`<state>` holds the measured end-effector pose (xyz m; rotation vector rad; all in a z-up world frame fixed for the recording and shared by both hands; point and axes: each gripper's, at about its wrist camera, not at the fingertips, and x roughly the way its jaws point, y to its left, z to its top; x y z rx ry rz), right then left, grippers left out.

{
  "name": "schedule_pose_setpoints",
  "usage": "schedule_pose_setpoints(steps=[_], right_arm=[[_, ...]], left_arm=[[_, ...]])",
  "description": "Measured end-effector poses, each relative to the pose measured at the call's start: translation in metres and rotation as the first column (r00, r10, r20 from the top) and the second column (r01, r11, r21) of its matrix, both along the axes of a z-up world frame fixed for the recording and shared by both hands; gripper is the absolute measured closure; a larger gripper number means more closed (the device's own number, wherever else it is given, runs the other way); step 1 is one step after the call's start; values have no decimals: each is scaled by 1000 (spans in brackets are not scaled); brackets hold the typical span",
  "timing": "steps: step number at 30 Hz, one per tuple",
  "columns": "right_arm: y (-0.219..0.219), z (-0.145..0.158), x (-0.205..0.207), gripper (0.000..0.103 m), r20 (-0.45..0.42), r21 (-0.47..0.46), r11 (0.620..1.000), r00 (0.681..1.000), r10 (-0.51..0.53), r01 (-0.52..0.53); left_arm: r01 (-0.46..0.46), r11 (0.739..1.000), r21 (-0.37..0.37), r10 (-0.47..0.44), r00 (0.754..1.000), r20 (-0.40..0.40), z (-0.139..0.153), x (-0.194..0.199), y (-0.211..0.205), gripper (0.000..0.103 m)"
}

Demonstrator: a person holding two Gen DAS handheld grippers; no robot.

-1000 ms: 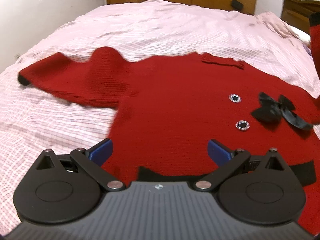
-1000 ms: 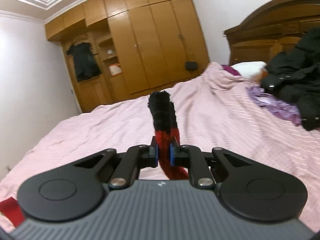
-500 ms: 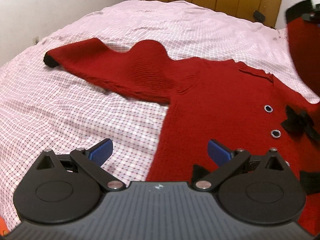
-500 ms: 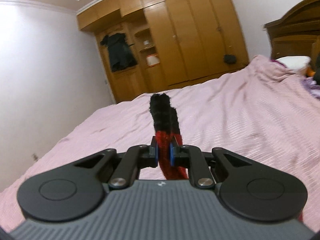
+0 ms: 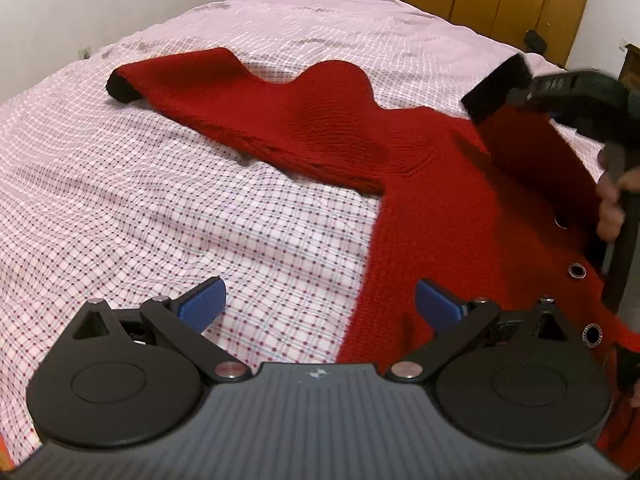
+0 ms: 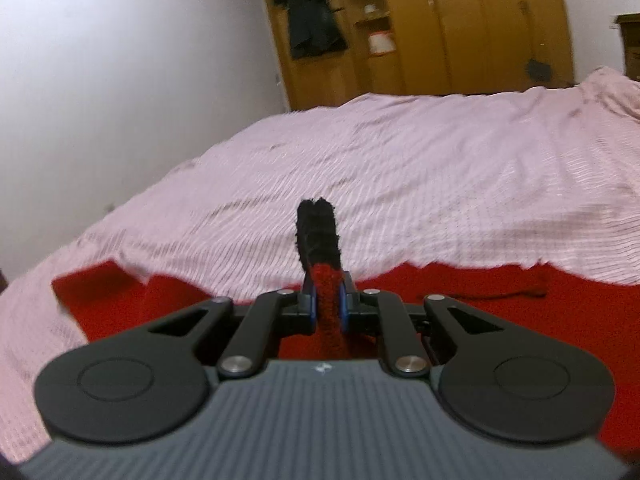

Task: Fold small clothes
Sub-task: 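Lift the sleeve with the right tool and carry it across the cardigan body, then lay the sleeve flat on the body, open the right tool and withdraw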

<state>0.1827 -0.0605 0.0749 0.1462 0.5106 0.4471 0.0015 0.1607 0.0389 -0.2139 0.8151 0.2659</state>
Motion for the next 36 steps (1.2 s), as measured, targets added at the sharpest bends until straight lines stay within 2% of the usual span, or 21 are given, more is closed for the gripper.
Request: schedule_pose_setpoints(steps=[6, 9, 12, 13, 14, 15, 16, 17, 18, 24, 30, 36], right_arm=[[13, -10, -14, 89, 4, -26, 998, 998, 58, -58], [21, -17, -24, 89, 13, -75, 993, 996, 91, -90], [28, -27, -26, 86, -55, -103, 984, 989, 138, -143], [30, -31, -25, 80, -100, -105, 980, 983, 157, -167], [32, -35, -24, 66, -150, -96, 974, 971, 188, -203], [31, -38, -26, 60, -197, -66, 967, 953, 230, -247], [29, -39, -29, 50, -204, -41, 963, 946, 253, -267], [27, -39, -35, 45, -194, -27, 961, 944, 267, -277], [25, -36, -41, 44, -185, -23, 960, 945, 271, -280], [-9, -6, -62, 43, -221, 105, 963, 938, 267, -249], [-55, 22, -83, 43, -241, 93, 987, 959, 148, -129], [-104, 37, -101, 43, -283, 80, 997, 959, 35, -13]], left_arm=[[-16, 1000, -21, 16, 1000, -1, -3, 1, 8, 0], [-17, 1000, -24, 18, 1000, 2, -4, 1, 10, 0], [-21, 999, -29, 21, 1000, 2, -4, 1, 10, 0], [-21, 999, -31, 21, 1000, 3, -4, 1, 10, 0], [-22, 999, -30, 22, 1000, 3, -3, 1, 10, 0], [-21, 999, -31, 21, 1000, 5, -3, 1, 10, 0], [-20, 999, -27, 20, 1000, 6, -2, 0, 10, 0], [-20, 999, -25, 20, 1000, 9, -1, 0, 10, 0], [-20, 1000, -22, 20, 1000, 12, 1, -1, 10, 0], [-16, 1000, -4, 16, 1000, 24, 7, 1, 8, 0], [-12, 1000, 7, 12, 999, 37, 13, 3, 7, 0], [11, 1000, 9, -11, 999, 51, 21, 1, 0, 0]])
